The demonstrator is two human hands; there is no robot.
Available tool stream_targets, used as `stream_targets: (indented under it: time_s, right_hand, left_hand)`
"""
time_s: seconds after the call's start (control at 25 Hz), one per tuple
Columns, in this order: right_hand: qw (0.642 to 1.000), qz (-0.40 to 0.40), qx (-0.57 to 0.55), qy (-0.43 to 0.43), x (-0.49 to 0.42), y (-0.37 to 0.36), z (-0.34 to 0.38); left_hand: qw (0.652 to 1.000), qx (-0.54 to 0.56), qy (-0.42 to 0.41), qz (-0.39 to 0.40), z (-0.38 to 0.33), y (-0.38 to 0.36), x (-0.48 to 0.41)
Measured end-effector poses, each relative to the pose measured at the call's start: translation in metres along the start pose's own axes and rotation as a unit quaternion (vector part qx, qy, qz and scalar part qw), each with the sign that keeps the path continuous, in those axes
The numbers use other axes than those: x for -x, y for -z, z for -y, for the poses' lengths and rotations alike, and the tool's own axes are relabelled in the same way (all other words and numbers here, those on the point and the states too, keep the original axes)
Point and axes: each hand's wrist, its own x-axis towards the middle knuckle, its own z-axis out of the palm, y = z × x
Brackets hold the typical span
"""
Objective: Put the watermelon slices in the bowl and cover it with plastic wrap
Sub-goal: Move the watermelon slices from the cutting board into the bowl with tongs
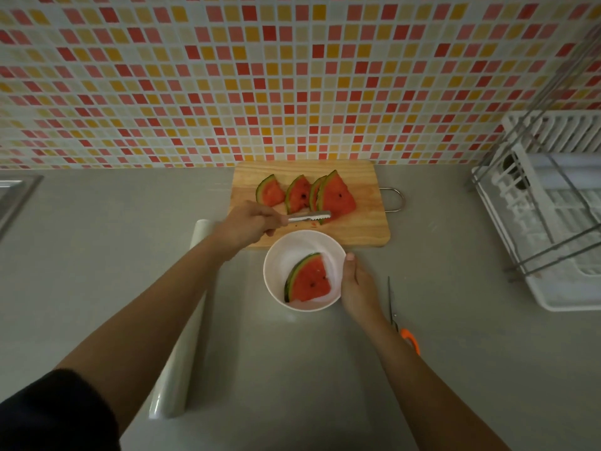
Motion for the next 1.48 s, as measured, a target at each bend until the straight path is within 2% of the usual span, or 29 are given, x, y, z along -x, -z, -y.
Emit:
stream_targets:
  time_s: [0.12,0.24,0.4,0.52,0.72,0.84,0.92,1.0,1.08,1.16,1.48]
  right_hand:
    - [1.000,-0.004,0.011,-0.019,0.000,-0.002,-0.002]
    - [0.999,-0.009,0.007,-0.038,-0.001,-0.003,-0.002]
    - [0.999,-0.011,0.013,-0.044,-0.001,-0.004,-0.002]
    - [0.999,-0.015,0.011,-0.026,-0.001,-0.004,-0.002]
    - [1.000,-0.014,0.005,-0.019,-0.002,-0.006,-0.003]
    - [1.000,-0.016,-0.006,-0.022,-0.001,-0.007,-0.003]
    - [1.000,-0.016,-0.006,-0.025,-0.001,-0.006,-0.003]
    - [1.000,-0.012,-0.004,-0.026,-0.001,-0.005,-0.003]
    - [1.000,-0.009,-0.003,-0.023,-0.001,-0.005,-0.003]
    - [1.000,-0.008,0.001,-0.022,-0.002,-0.005,-0.003]
    - [0.999,-0.009,0.005,-0.031,-0.004,-0.005,-0.004]
  left_hand:
    - [0.997,0.016,-0.001,0.069,0.021,0.035,0.036]
    - [0.992,-0.033,0.021,0.124,0.036,0.050,0.057]
    - [0.981,-0.136,0.012,0.136,0.033,0.034,0.059]
    - [0.971,-0.181,0.040,0.149,0.020,0.025,0.052]
    - [0.926,-0.321,0.083,0.179,-0.011,0.029,0.050]
    - [0.920,-0.362,0.046,0.143,-0.025,0.046,0.047]
    - [0.937,-0.344,0.000,0.062,-0.025,0.047,0.035]
    - [0.965,-0.261,0.018,-0.006,-0.017,0.037,0.016]
    - [0.982,-0.173,0.076,-0.025,-0.006,0.022,-0.001]
    - [0.987,-0.123,0.100,-0.027,0.004,0.009,-0.017]
    - [0.989,0.057,0.094,-0.097,0.015,-0.013,-0.040]
